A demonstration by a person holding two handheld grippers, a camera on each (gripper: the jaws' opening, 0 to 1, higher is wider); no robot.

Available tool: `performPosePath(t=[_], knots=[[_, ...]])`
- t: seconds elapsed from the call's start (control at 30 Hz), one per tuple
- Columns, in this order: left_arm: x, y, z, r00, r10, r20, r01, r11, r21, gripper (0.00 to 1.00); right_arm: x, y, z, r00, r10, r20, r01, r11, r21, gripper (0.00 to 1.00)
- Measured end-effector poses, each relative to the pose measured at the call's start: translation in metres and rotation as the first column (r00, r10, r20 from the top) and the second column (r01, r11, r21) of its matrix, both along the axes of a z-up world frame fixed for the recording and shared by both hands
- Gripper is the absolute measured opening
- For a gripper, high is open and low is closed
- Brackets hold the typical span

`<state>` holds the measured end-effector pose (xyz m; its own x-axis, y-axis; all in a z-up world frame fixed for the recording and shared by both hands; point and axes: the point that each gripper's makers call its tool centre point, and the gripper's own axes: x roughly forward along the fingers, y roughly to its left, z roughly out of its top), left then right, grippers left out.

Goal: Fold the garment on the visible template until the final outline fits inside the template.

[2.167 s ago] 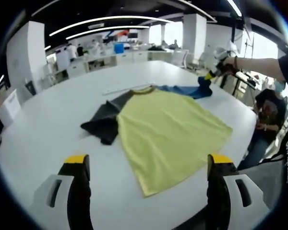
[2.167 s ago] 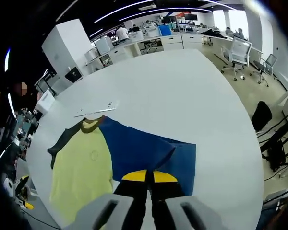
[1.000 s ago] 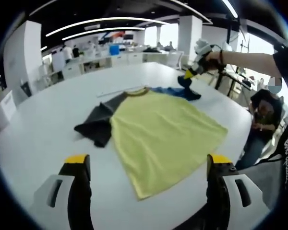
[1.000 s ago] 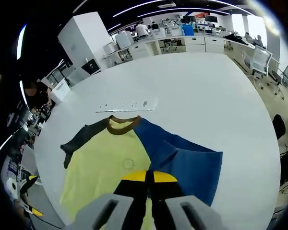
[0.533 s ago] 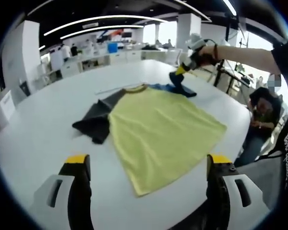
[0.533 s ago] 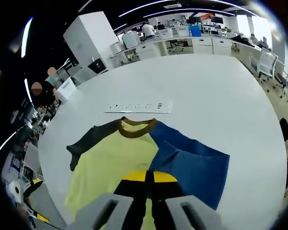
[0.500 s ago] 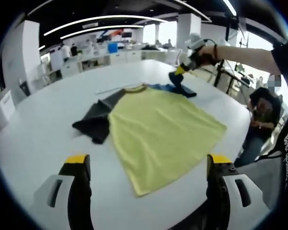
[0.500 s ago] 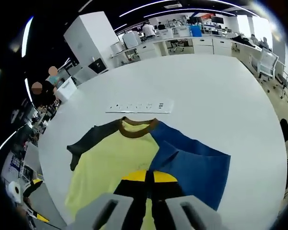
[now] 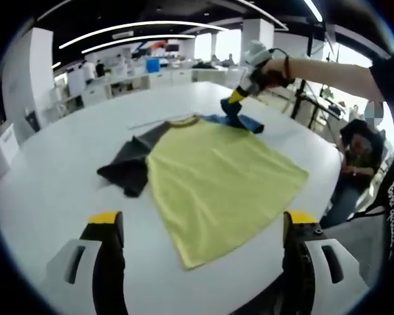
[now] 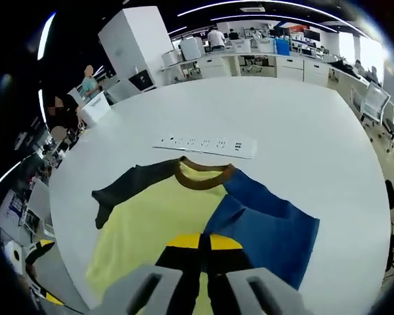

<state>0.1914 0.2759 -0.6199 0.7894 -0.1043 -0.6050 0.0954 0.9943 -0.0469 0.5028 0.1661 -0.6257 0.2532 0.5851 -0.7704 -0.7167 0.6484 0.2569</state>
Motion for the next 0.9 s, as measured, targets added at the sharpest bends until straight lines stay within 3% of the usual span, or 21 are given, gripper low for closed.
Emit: performPosePath(t=[0.4, 0.9], knots=[[0.001, -0.001, -0.002, 1.0, -0.005, -0.005, 0.005, 1.0, -0.005, 0.98, -0.011, 0.032, -0.003, 0.997, 0.06, 0.052, -0.058, 0.997, -0.047, 0.0], [-0.002, 0.001, -0.005, 1.0, 0.006, -0.011, -0.007, 1.0, -0.013, 0.98, -0.025, 0.069, -0.001, 0.993, 0.106, 0.055, -0.104, 0.994, -0.036, 0.0]])
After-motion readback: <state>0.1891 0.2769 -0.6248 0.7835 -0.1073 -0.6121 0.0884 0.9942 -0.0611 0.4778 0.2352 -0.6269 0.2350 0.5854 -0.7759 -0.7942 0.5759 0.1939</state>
